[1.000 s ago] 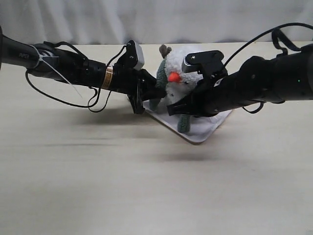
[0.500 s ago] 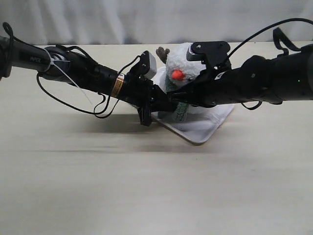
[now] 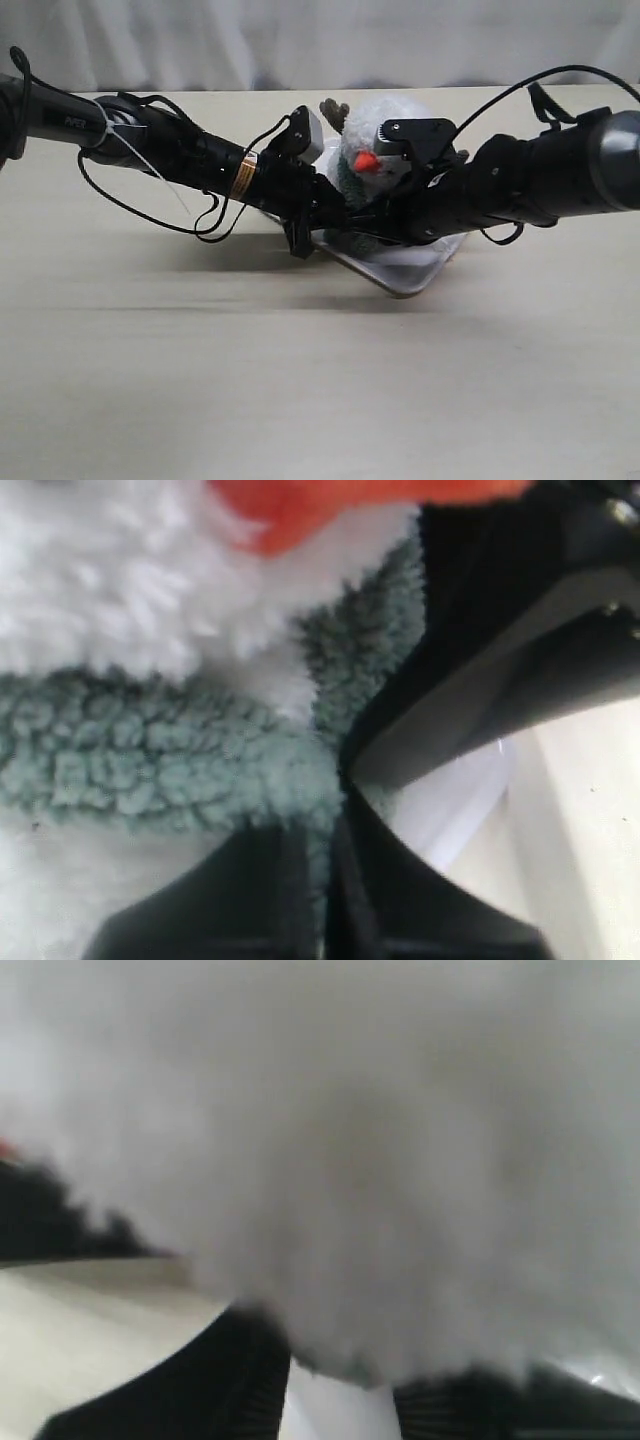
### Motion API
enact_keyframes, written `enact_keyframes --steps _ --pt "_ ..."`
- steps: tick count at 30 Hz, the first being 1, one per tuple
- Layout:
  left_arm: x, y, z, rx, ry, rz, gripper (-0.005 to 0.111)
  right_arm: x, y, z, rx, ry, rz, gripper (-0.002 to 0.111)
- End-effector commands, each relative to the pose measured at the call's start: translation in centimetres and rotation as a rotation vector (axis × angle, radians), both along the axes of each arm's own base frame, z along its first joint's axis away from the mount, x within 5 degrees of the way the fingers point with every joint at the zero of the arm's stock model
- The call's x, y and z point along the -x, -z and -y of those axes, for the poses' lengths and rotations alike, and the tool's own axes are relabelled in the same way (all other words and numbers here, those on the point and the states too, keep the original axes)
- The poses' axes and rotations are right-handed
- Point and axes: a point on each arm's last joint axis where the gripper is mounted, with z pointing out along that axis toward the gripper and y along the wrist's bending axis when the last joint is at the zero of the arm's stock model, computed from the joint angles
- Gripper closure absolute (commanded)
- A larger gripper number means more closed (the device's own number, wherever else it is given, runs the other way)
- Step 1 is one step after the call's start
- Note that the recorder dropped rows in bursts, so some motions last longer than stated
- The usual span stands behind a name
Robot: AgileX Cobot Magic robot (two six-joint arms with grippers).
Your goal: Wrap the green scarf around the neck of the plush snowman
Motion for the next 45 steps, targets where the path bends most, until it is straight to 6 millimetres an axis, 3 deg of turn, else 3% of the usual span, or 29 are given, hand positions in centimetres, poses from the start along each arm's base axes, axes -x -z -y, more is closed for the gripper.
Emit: enact_keyframes --steps 1,2,5,8,11,19,25,27,29,31,34,41,45 --pt "0.7 -1.0 0.4 0.061 0.085 0.018 0.087 -0.9 -1.2 -0.4 -0.024 -0.008 0.003 0.076" --pt "0.8 -0.9 0.3 0.055 0.114 0.036 0.074 -1.2 -1.6 -0.7 -0.027 -0.025 -0.002 0.076" --pt "1.0 -0.6 0.2 0.018 0.143 0.054 0.054 -1.5 -2.2 -1.0 -0.030 -0.054 -0.013 0.074" --pt "1.1 -0.7 0.2 0.024 0.150 0.050 0.043 -1.5 -2.4 -1.1 -0.033 -0.054 -0.011 0.054" --pt "1.5 -1.0 0.4 0.068 0.179 0.025 0.042 -1.4 -2.3 -1.1 -0.027 -0.067 -0.019 0.045" --pt "1.6 -2.0 1.2 0.176 0.152 -0.017 0.042 -1.6 -2.3 -0.9 -0.052 -0.035 -0.028 0.046" --pt "2.0 -1.6 1.9 0.135 0.162 0.004 0.042 -1.7 -2.4 -0.9 -0.069 -0.013 -0.015 0.046" --pt "1.8 -1.3 1.8 0.096 0.139 0.012 0.042 -1.7 -2.4 -0.9 -0.064 -0.020 -0.011 0.054" --pt "1.7 -0.8 0.8 0.044 0.173 0.002 0.042 -1.8 -2.5 -0.9 -0.053 -0.034 -0.002 0.086" --pt "1.6 -0.9 0.7 0.047 0.171 0.001 0.042 -1.8 -2.5 -0.8 -0.034 -0.058 0.016 0.104" --pt "0.9 -0.9 -0.5 0.047 0.100 -0.091 0.042 -2.1 -2.5 -0.4 -0.032 -0.044 0.026 0.104" --pt "-0.8 -1.8 -5.3 0.128 0.012 -0.261 0.042 -2.2 -2.5 -0.1 -0.032 -0.038 0.018 0.104" --pt "-2.1 -2.3 -8.2 0.139 -0.070 -0.275 0.043 -2.1 -2.5 -0.1 -0.032 -0.041 0.011 0.104"
